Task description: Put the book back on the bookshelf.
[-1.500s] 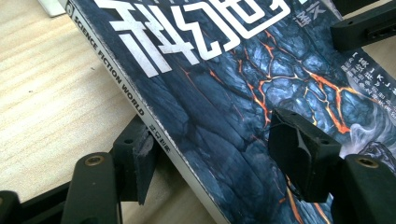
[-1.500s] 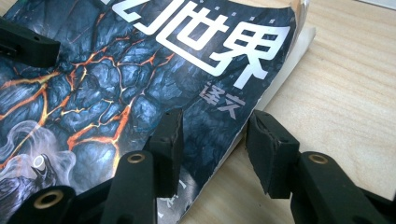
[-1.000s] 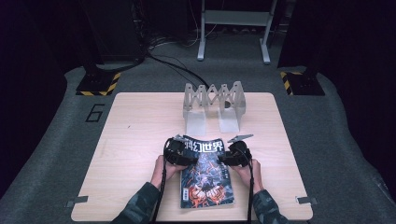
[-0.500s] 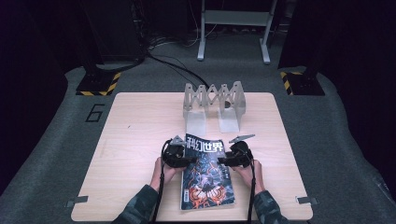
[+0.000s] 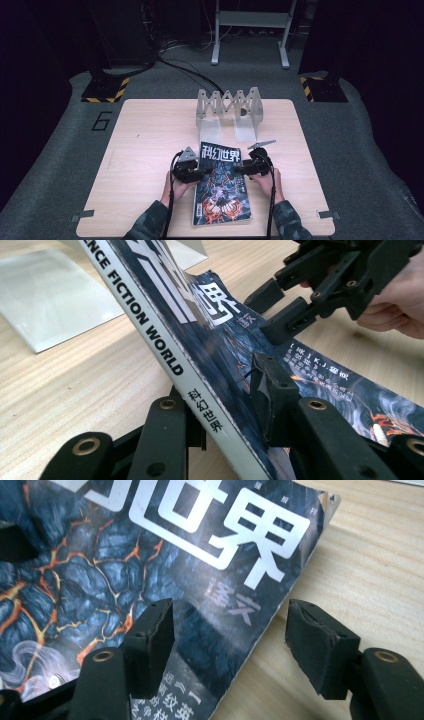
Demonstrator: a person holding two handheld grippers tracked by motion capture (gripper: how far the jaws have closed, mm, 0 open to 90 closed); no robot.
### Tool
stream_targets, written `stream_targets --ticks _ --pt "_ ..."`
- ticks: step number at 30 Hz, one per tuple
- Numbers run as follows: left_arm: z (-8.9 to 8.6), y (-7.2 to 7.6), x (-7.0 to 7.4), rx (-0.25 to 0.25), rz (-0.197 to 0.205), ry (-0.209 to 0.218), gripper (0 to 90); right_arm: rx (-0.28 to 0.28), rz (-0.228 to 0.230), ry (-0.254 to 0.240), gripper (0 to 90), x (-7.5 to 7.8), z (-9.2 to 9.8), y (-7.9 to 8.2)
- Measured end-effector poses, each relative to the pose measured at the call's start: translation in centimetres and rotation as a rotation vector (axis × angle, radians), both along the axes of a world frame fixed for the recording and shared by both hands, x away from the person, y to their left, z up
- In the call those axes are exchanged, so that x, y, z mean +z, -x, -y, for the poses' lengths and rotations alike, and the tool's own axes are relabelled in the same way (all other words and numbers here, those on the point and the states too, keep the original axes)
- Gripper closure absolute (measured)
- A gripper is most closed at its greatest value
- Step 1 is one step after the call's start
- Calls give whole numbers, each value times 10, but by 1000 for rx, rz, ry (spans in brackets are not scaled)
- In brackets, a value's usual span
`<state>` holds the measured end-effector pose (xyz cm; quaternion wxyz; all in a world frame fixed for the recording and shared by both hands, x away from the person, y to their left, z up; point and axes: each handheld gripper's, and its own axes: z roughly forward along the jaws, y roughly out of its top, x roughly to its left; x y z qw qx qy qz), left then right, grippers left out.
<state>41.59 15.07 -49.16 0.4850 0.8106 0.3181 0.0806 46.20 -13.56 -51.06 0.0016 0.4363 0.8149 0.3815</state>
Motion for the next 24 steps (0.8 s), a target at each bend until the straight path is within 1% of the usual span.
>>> stream_targets --ticks 1,2,3,4,7,8,10,11,13,14,16,17,21,23,24 --pt "1 1 1 3 -6 8 697 -1 -7 -6 351 0 1 -2" --pt "1 1 1 -1 5 5 698 -1 -5 -12 351 -1 1 -3" --pt "1 2 1 -4 3 8 699 1 -7 -19 351 -1 1 -4" --pt "1 3 2 -8 9 13 699 8 -2 -21 352 -2 1 -5" --pt "1 4 4 -23 28 18 702 11 -9 -43 344 -2 0 -7" --pt "1 4 4 -26 28 23 702 10 -14 -47 341 -2 0 -7" --pt "2 5 5 -28 37 21 702 14 -12 -55 336 -3 1 -8" --pt "1 4 5 -36 42 12 702 16 -12 -59 334 -4 2 -8" --pt "2 5 6 -38 43 20 703 14 -16 -66 322 -4 2 -9" --pt "2 5 6 -45 53 17 703 14 -24 -68 311 -3 2 -10" --pt "2 6 7 -48 55 26 704 11 -32 -81 299 -2 2 -12" --pt "2 7 7 -53 60 19 704 6 -31 -85 297 -3 2 -13" --pt "2 7 7 -50 64 23 703 9 -34 -105 333 -2 3 -14" --pt "1 6 8 -58 59 16 702 3 -27 -103 358 -1 3 -12" --pt "1 6 8 -52 53 13 699 -1 -26 -107 375 -1 4 -12"
